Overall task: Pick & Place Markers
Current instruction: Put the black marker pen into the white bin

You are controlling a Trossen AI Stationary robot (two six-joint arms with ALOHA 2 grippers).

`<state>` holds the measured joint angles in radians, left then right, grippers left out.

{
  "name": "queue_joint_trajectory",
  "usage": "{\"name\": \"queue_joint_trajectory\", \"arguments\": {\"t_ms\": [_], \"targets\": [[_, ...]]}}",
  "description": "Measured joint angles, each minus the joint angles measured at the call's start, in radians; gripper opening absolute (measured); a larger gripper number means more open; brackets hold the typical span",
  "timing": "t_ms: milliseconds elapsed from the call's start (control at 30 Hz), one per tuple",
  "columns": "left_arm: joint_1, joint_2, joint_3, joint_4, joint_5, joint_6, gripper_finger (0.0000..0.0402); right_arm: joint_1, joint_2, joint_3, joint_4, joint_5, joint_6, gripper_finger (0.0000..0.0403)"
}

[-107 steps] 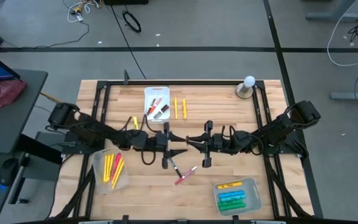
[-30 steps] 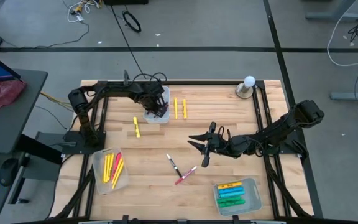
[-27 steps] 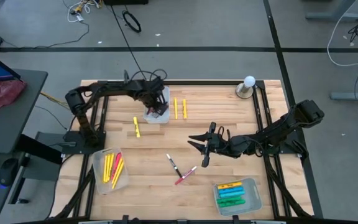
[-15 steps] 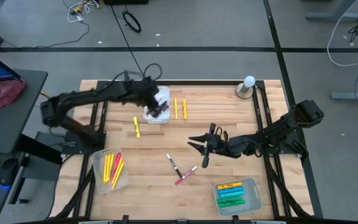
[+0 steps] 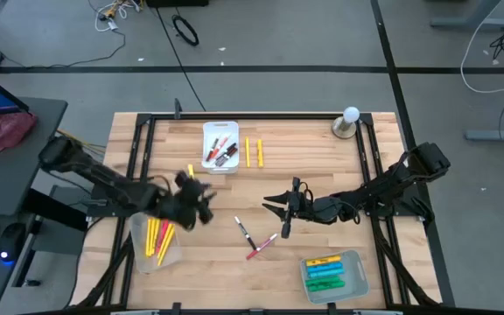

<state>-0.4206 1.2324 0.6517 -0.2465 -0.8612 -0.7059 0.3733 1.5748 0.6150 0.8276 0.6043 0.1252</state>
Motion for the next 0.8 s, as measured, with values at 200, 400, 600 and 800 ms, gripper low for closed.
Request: {"name": "queue_joint_trajectory", "arguments": {"t_ms": [200, 400, 600, 800], "targets": [[-0.159, 0.152, -0.093, 0.361, -0.017, 0.074, 0.0160, 0.000, 0.033, 0.000, 0.006, 0.001, 0.028, 0.0089], [-0.150, 0.362, -0.094, 0.588, 0.172, 0.260, 0.0160, -0.009, 0.044, 0.000, 0.017, 0.000, 0.063, 0.0089], [-0.051, 0.485, -0.094, 0.823, 0.406, 0.387, 0.0160, -0.027, 0.044, 0.000, 0.026, 0.001, 0.093, 0.0089], [0.010, 0.491, -0.078, 0.897, 0.537, 0.529, 0.0161, -0.028, 0.044, 0.000, 0.025, 0.001, 0.099, 0.0089]]}}
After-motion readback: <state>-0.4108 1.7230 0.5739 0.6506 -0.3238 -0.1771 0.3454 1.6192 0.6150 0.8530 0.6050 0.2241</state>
